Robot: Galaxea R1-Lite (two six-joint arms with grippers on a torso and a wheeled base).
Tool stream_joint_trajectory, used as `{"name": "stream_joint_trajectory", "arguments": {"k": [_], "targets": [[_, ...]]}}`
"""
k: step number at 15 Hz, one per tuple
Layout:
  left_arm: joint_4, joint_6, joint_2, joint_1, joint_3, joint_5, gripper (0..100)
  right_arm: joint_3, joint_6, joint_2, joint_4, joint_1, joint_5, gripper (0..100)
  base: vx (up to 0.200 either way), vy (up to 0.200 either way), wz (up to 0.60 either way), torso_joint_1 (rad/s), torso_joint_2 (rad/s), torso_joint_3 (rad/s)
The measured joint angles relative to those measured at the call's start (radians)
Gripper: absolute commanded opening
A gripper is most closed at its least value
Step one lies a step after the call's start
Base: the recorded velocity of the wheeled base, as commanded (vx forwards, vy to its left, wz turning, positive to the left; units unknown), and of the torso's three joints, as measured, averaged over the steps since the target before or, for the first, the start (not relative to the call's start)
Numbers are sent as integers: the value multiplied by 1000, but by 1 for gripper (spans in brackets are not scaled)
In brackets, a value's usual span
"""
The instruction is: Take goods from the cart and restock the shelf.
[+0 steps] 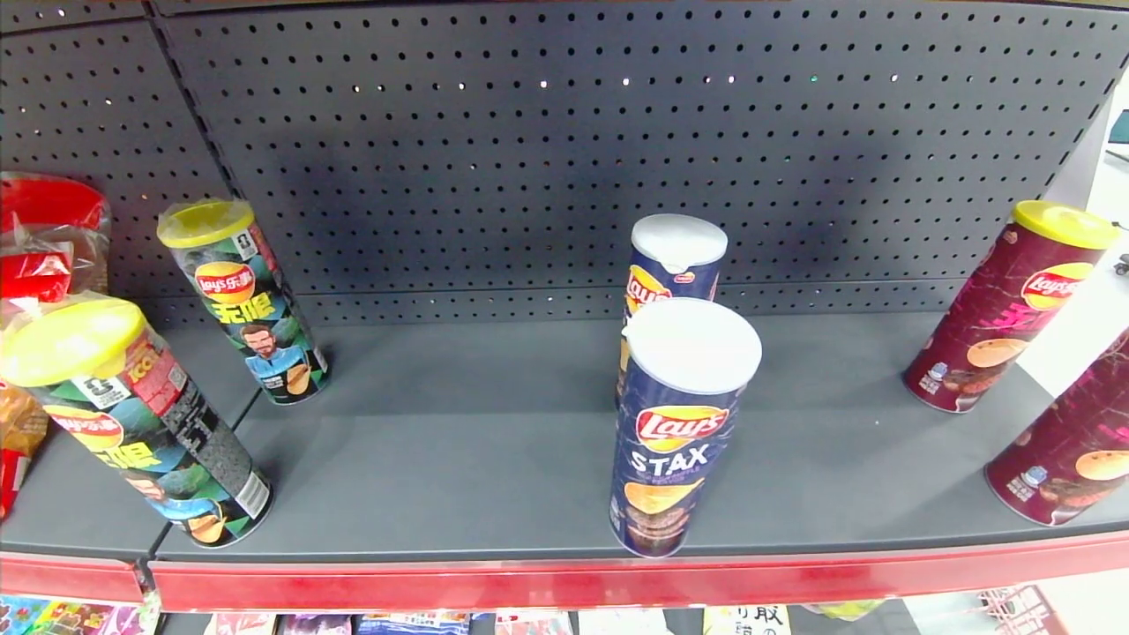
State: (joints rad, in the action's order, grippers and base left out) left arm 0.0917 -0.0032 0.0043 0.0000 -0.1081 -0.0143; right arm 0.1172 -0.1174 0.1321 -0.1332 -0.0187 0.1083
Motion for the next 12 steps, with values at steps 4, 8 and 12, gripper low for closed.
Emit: {"name": "stream_joint_trajectory", "arguments": {"k": [4,8,12], "targets": [[-91,1,-6,0,99,32,100,-49,54,-102,58,20,-177,100,0,0,0,0,0,0],[-92,2,-7,0,107,30,100,-104,86,-123,141,21,-159,100,0,0,0,0,0,0],[-92,3,-7,0,108,24,100,-117,107,-125,136,22,-157,100,0,0,0,0,0,0]]}}
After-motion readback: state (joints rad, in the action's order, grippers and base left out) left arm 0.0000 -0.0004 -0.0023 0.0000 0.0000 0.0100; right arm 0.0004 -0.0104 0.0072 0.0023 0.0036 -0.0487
